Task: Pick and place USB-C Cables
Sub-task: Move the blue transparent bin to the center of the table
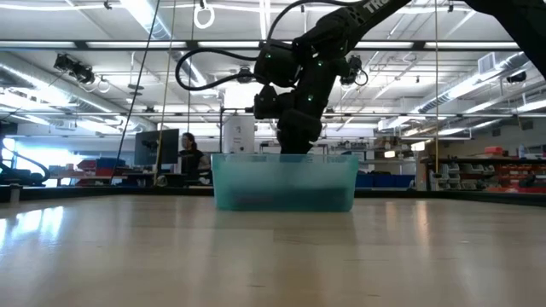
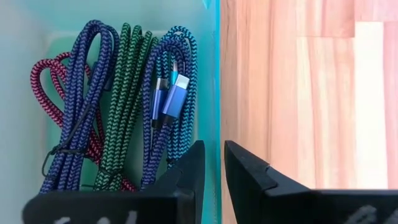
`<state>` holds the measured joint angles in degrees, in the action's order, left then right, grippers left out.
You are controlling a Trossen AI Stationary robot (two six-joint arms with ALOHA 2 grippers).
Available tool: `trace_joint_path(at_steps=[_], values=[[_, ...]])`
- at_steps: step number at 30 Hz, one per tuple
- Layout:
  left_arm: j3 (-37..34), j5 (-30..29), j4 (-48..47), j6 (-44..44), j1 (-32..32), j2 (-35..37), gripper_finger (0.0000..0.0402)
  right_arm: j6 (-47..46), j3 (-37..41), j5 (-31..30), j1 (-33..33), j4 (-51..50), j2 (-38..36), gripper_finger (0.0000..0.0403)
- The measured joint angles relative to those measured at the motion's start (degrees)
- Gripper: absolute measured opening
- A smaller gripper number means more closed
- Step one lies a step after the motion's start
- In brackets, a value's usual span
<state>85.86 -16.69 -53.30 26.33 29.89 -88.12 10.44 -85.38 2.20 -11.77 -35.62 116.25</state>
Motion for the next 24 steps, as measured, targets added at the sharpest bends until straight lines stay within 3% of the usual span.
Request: trace_joint_path(at_steps=[24], values=[[0.00,0.00,-1.20,0.04,-0.02,0.00,0.0160,-4.02,-0.02,0.90,0.73,-0.76,-0.09,0.0068]])
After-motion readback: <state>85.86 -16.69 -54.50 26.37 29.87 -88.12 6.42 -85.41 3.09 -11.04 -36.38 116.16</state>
